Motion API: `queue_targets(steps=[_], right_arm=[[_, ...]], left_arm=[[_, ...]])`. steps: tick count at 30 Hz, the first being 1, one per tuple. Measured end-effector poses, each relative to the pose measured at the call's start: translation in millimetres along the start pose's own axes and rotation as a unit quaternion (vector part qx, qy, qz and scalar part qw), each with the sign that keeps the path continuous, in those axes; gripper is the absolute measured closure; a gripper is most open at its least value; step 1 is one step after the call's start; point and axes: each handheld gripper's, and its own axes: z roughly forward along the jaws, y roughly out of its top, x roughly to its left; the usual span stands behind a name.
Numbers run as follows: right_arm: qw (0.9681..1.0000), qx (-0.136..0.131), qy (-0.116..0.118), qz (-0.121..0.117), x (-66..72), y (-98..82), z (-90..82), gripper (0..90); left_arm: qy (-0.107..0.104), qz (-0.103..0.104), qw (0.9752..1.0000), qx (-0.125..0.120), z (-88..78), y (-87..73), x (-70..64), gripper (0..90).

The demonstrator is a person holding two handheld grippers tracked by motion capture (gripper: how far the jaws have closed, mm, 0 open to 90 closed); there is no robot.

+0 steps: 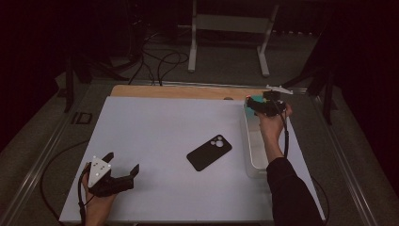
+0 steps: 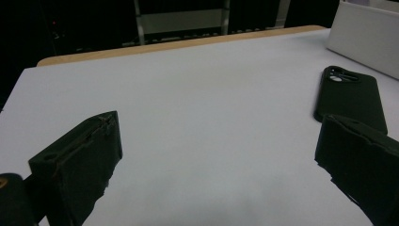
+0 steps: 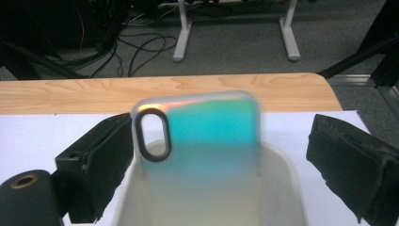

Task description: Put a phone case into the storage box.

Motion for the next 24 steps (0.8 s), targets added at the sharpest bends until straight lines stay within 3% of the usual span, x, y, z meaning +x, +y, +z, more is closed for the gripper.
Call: queue_targets(steps=[9,17,19,24], right_arm=[[0.9997,-0.009,0.02,-0.01,0.8,3.5,-15.1,7.9],[0.997,-0.018,0.057,-0.049,13.4,5.0,-38.5,7.9],[0.9945,-0.02,0.082,-0.061,20.9,6.4,-50.2,7.9],[0.9902,-0.022,0.112,-0.08,31.6,5.4,-65.3,7.9]], left_arm=[[0.001,-0.001,1.0,0.002,0.3,-0.1,0.3,1.6],[-0.001,0.003,1.0,0.007,1.9,-0.2,-0.6,1.5],[-0.002,0.003,0.9999,0.009,3.0,-0.5,-0.2,1.5],[-0.001,0.005,0.9999,0.011,3.1,-0.7,-0.3,1.5]])
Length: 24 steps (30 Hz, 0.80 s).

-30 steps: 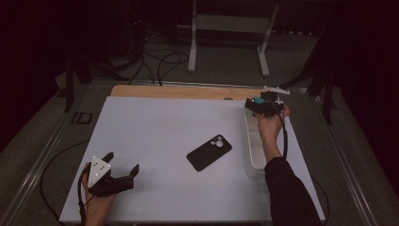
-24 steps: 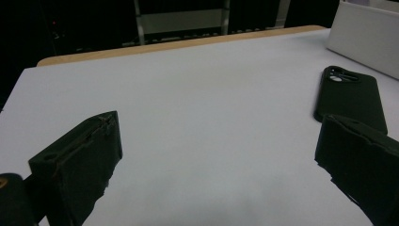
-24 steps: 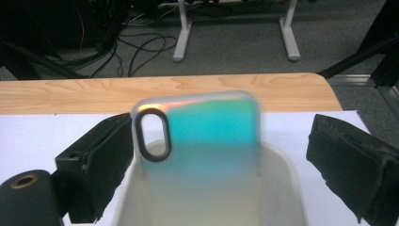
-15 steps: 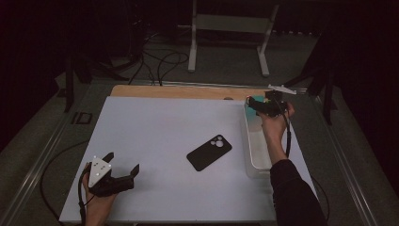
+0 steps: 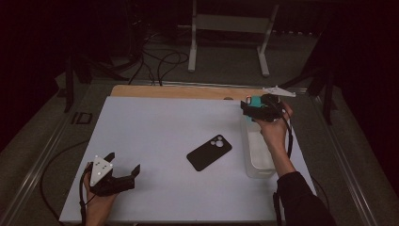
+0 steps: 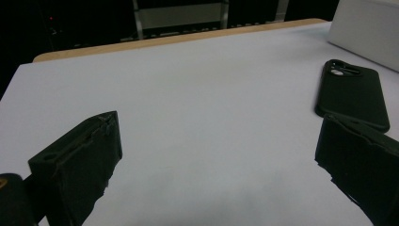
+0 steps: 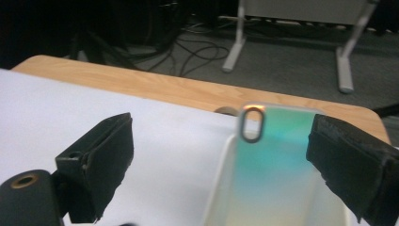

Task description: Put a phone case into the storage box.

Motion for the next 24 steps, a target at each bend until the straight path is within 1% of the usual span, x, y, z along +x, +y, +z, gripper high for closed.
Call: queue_targets(steps=[1,4,9,14,16,17,19,21,23,24], right_arm=[[1.0,0.0,0.006,-0.006,2.5,-0.1,-2.4,7.9],[0.9997,-0.005,0.021,-0.014,10.1,-1.8,-10.3,7.9],[0.9985,-0.011,0.05,-0.019,20.3,-10.2,-27.1,7.9],[0.9965,-0.017,0.078,-0.022,29.2,-26.2,-49.3,8.0],[0.9955,-0.02,0.092,-0.014,30.5,-35.7,-59.0,8.2],[0.9951,-0.023,0.095,-0.012,31.1,-41.0,-63.9,8.2],[0.995,-0.027,0.094,-0.019,32.8,-51.0,-73.7,8.2],[0.9942,-0.032,0.1,-0.021,34.1,-60.8,-83.5,8.2],[0.9941,-0.037,0.098,-0.031,34.6,-71.0,-92.8,8.2],[0.9941,-0.038,0.098,-0.028,34.4,-76.4,-96.7,8.2]], left_arm=[[0.0,0.0,1.0,0.0,0.1,0.0,-0.1,1.5],[0.0,0.001,1.0,0.001,0.2,0.0,0.0,1.5],[-0.003,0.005,1.0,0.003,0.4,0.6,-0.4,1.5],[-0.005,0.007,1.0,0.003,0.7,1.4,-1.4,1.5],[-0.006,0.008,0.9999,0.004,0.9,1.9,-2.0,1.5],[-0.007,0.009,0.9999,0.004,0.8,2.3,-2.4,1.5],[-0.008,0.011,0.9999,0.005,0.6,3.2,-3.4,1.5],[-0.01,0.013,0.9998,0.006,1.2,3.9,-4.2,1.5],[-0.012,0.014,0.9998,0.007,1.9,4.4,-4.7,1.5],[-0.013,0.013,0.9998,0.008,2.2,4.7,-4.8,1.5]])
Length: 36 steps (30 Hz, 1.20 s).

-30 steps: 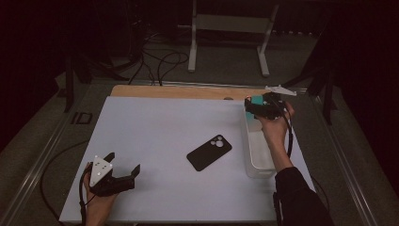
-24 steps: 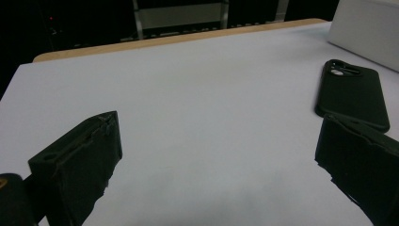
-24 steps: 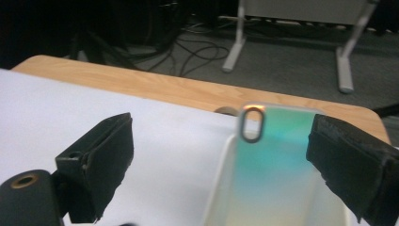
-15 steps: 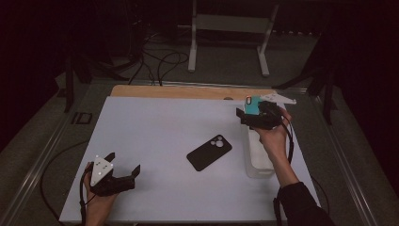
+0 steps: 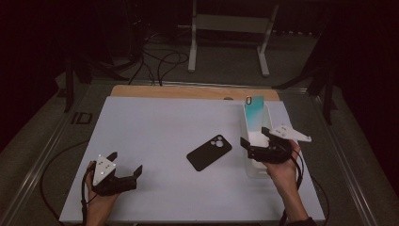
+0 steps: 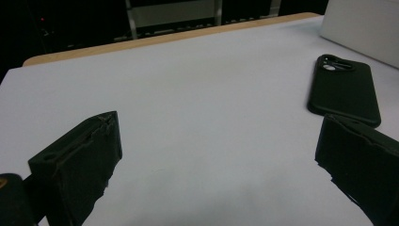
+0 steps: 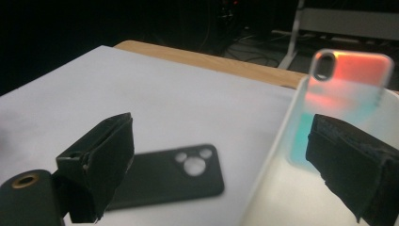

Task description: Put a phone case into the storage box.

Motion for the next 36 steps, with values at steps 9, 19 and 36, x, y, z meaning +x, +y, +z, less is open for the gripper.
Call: queue_targets(steps=[9,19,36], right_arm=[[0.9997,-0.017,-0.006,-0.017,6.1,-43.5,-16.6,8.2],[0.998,-0.046,-0.006,-0.043,13.3,-65.8,-29.4,8.3],[0.9981,-0.059,-0.007,-0.015,5.7,-68.8,-30.0,8.4]], left_arm=[[-0.001,0.003,1.0,-0.001,-2.3,3.6,-0.3,1.4],[-0.014,0.01,0.9998,0.003,-6.4,9.9,-4.8,1.3],[-0.035,0.028,0.9988,0.021,-0.8,24.8,-13.4,1.1]])
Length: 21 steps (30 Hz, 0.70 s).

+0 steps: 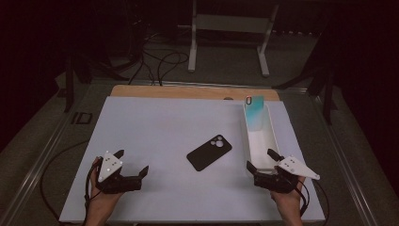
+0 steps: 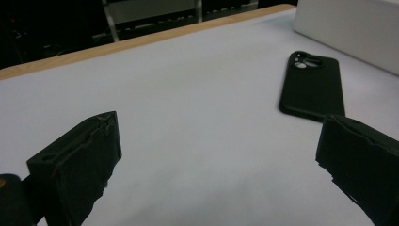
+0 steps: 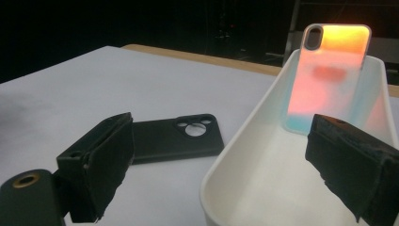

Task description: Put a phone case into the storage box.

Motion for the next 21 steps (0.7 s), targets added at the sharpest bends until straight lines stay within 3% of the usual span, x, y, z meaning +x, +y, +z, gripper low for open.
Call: queue_targets(steps=[11,21], right_arm=[[0.9999,-0.006,-0.004,0.01,-3.6,0.4,-1.9,8.4],[0.9999,-0.008,-0.008,0.012,-4.9,-0.7,-3.1,9.3]], left_arm=[[-0.023,0.018,0.9994,0.018,8.6,21.1,-4.0,0.2],[-0.059,0.043,0.996,0.052,40.6,50.0,-22.3,0.0]])
